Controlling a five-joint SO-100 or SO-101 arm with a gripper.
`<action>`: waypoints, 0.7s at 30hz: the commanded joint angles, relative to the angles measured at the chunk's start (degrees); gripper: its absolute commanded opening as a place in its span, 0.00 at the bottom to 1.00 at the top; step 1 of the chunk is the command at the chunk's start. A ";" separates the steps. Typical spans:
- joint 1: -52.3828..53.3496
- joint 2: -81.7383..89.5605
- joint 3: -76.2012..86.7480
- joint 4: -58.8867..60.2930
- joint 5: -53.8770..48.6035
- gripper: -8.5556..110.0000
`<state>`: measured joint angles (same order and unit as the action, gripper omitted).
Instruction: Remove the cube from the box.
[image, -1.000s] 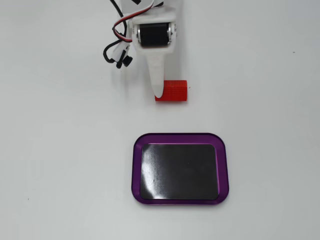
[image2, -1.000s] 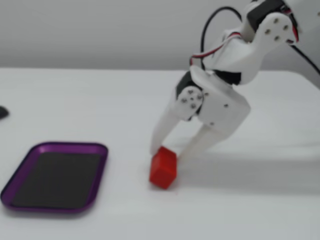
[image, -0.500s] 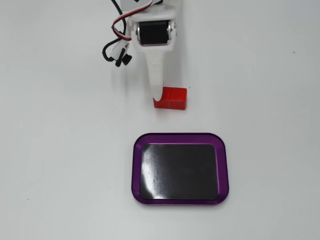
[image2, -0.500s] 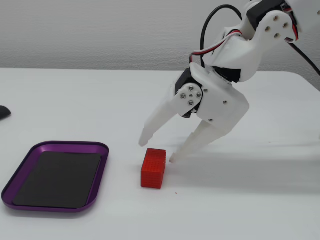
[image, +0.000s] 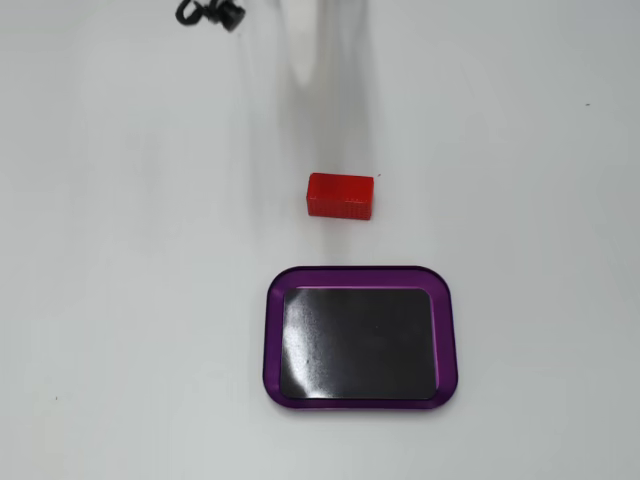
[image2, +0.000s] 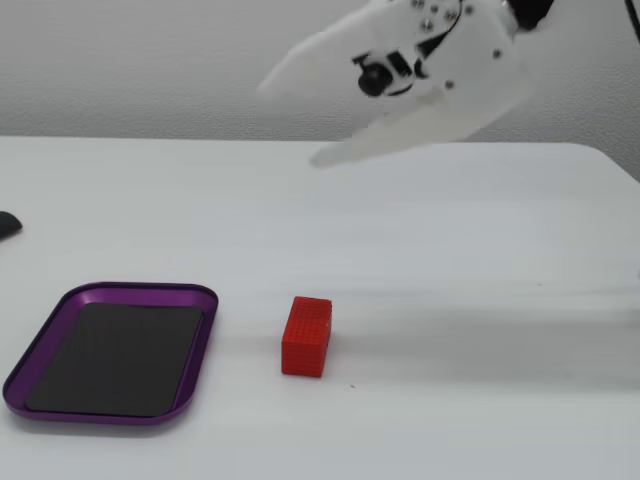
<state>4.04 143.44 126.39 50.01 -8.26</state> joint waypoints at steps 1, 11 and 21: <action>0.26 12.74 4.31 -0.18 0.44 0.21; 0.35 45.88 32.96 0.53 0.62 0.21; 3.16 45.97 40.34 1.76 6.94 0.21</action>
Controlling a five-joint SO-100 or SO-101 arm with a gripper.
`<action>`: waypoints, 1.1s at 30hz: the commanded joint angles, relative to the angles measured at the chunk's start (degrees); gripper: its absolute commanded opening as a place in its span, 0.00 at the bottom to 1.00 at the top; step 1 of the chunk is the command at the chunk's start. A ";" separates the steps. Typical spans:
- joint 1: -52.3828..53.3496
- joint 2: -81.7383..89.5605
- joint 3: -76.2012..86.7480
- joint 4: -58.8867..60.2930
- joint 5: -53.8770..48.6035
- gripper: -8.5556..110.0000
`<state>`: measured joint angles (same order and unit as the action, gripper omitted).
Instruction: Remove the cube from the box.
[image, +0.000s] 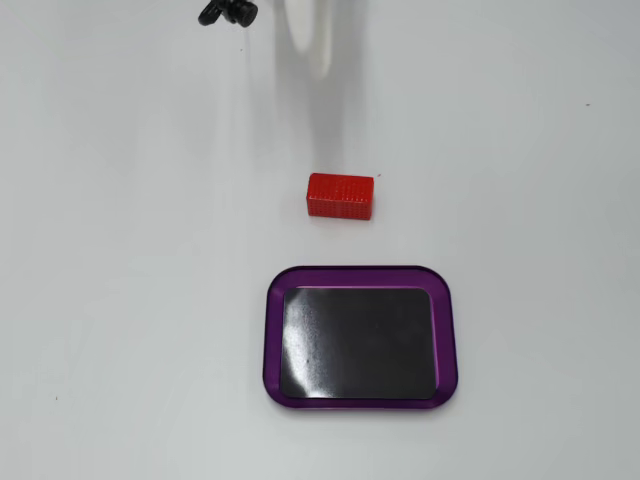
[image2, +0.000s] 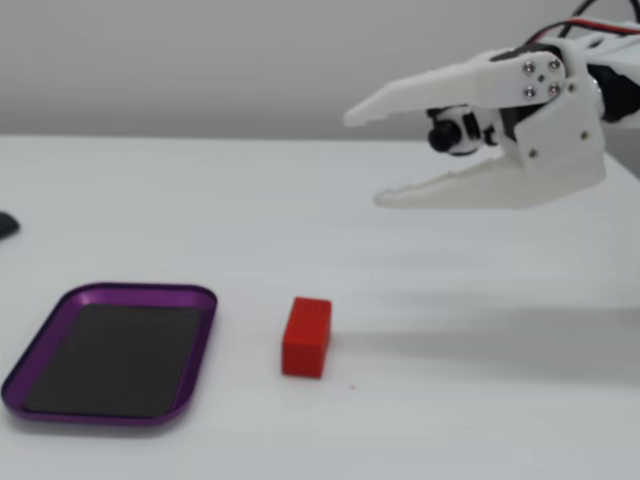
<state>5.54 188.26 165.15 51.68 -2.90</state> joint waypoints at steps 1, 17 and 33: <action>2.99 1.14 1.85 0.09 1.76 0.21; 15.47 1.14 1.58 3.87 1.76 0.10; 15.21 1.14 1.58 3.87 1.41 0.10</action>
